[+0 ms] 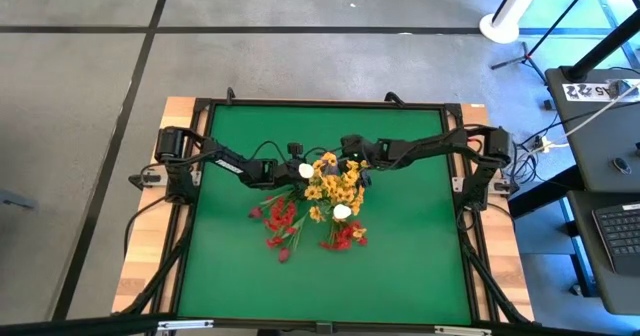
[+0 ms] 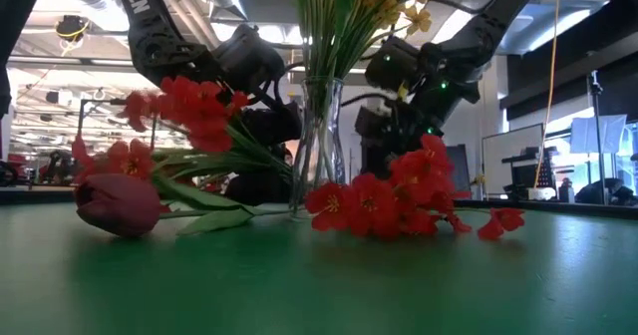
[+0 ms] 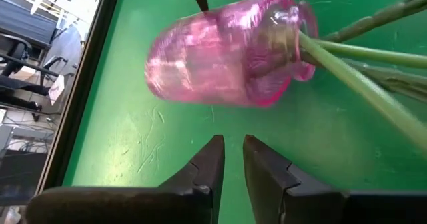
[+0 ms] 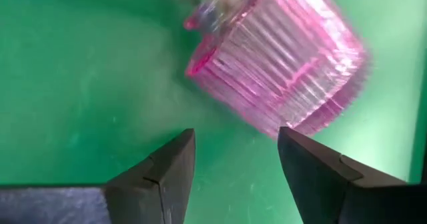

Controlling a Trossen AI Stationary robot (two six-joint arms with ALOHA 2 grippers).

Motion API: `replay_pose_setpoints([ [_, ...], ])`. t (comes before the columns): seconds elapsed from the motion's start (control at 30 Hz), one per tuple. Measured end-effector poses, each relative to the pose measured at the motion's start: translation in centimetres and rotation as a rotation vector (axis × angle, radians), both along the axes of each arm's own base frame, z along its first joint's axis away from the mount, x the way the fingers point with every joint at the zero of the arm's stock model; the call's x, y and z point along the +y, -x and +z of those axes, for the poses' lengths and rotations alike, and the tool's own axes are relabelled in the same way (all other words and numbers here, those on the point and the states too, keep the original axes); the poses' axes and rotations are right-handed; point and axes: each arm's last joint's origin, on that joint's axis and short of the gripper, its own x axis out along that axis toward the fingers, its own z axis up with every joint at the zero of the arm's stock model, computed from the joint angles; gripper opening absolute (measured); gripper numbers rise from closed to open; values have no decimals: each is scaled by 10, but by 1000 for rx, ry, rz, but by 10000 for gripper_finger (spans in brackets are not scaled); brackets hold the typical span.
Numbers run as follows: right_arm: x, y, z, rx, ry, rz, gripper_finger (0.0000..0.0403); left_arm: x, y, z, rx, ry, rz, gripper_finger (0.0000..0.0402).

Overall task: Sort flowers into vase by color
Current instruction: Adjust the violet vase

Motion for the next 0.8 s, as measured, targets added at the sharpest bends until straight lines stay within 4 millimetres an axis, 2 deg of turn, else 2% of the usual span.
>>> replay_pose_setpoints([
  [0.37, -4, 1, -3, 40, 88, -79, 214, 3, 1, -1, 3, 5, 11, 79],
  [0.67, -4, 2, -3, 30, 65, -110, 214, 7, 2, -1, 6, 7, 23, 81],
  [0.8, -5, 4, -1, 45, 107, -149, 214, 7, 2, -1, 6, 6, 25, 81],
])
